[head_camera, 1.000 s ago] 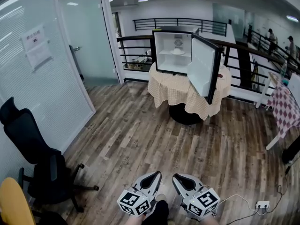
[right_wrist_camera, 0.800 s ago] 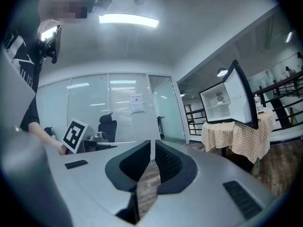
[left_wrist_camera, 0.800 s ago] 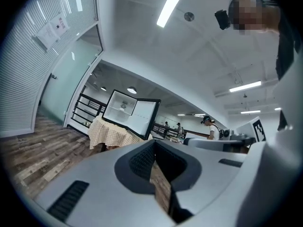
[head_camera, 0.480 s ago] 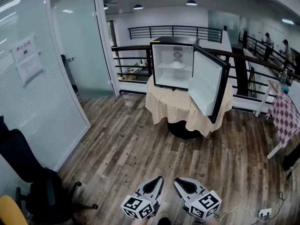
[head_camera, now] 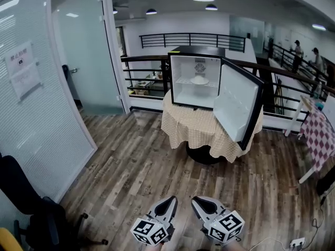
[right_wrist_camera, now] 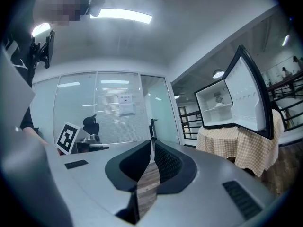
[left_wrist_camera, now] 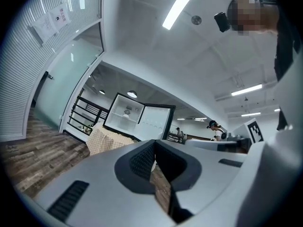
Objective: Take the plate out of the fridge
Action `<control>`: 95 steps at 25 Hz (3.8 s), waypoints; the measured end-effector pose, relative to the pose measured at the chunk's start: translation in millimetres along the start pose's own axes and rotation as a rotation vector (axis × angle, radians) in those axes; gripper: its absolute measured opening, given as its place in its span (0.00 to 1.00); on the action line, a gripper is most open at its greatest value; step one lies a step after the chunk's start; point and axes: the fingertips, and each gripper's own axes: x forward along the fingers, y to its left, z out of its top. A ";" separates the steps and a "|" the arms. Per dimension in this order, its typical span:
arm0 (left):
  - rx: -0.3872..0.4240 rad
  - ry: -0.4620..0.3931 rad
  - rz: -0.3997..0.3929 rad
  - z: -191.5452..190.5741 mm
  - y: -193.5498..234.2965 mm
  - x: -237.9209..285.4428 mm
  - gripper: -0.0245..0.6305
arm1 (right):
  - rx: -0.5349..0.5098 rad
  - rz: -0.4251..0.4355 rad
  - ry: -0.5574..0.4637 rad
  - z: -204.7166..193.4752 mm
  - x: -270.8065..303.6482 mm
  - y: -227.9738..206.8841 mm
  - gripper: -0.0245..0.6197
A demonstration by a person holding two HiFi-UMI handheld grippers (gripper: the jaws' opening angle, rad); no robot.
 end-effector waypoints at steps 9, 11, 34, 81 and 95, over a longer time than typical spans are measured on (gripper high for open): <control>-0.006 0.026 0.006 1.4 31.8 23.5 0.05 | 0.039 0.006 0.043 -12.1 32.8 -19.0 0.10; -0.005 0.035 -0.006 1.3 35.7 32.2 0.05 | 0.033 0.003 0.045 -11.6 39.6 -25.5 0.10; 0.014 0.056 -0.038 50.5 154.8 189.5 0.05 | 0.041 0.024 0.015 40.5 195.6 -150.4 0.10; -0.016 0.126 -0.256 80.7 293.4 485.5 0.05 | 0.150 -0.213 -0.032 90.4 366.2 -411.9 0.10; -0.043 0.168 -0.358 85.2 343.5 552.2 0.05 | 0.193 -0.319 -0.029 97.0 430.2 -472.8 0.10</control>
